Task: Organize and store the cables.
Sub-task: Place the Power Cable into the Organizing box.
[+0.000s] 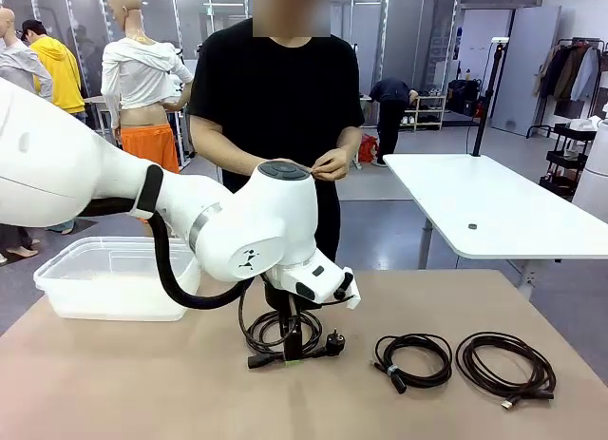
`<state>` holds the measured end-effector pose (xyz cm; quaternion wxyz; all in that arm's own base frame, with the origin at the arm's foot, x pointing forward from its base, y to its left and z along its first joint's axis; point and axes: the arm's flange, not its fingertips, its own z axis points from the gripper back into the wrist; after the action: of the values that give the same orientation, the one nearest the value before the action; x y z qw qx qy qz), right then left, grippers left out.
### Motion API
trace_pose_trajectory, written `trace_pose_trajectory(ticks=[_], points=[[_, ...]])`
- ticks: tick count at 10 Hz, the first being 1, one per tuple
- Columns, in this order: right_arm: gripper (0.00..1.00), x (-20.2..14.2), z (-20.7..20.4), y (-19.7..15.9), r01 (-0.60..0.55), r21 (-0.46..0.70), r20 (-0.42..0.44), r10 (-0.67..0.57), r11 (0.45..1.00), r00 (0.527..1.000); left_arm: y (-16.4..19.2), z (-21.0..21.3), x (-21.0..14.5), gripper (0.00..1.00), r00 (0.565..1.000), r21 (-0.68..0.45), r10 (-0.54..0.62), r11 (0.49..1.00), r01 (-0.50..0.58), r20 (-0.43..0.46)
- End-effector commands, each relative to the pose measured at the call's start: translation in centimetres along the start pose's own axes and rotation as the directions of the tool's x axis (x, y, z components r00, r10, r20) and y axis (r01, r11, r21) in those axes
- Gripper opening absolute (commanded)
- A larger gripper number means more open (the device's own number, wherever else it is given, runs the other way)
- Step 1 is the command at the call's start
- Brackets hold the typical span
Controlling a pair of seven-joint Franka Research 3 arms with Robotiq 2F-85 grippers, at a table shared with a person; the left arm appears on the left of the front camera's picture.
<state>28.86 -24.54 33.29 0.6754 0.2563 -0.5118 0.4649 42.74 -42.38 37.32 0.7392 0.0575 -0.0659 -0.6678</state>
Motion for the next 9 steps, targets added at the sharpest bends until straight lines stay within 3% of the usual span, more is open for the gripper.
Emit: trace_pose_trajectory(ticks=[1, 6, 8, 9], points=[[1.00, 0.5, 0.1, 0.1, 0.025, -0.001, -0.008, -0.025, 1.000, 1.000, 0.9, -1.1, 0.5, 1.00, 0.998, -0.023, -0.062, 0.998, 0.062, -0.006], [1.00, 0.5, 0.1, 0.1, 0.025, -0.001, -0.008, -0.025, 1.000, 1.000, 3.0, -4.8, 0.1, 1.00, 0.995, -0.147, -0.090, 0.986, 0.083, -0.037], [1.00, 0.5, 0.1, 0.1, 0.025, -0.001, -0.008, -0.025, 1.000, 1.000, 3.4, -5.7, 0.1, 1.00, 0.997, -0.153, -0.075, 0.986, 0.073, -0.008], [1.00, 0.5, 0.1, 0.1, 0.025, -0.001, -0.008, -0.025, 1.000, 1.000, 3.3, -5.9, 0.1, 0.54, 0.997, -0.150, -0.077, 0.986, 0.075, -0.010]])
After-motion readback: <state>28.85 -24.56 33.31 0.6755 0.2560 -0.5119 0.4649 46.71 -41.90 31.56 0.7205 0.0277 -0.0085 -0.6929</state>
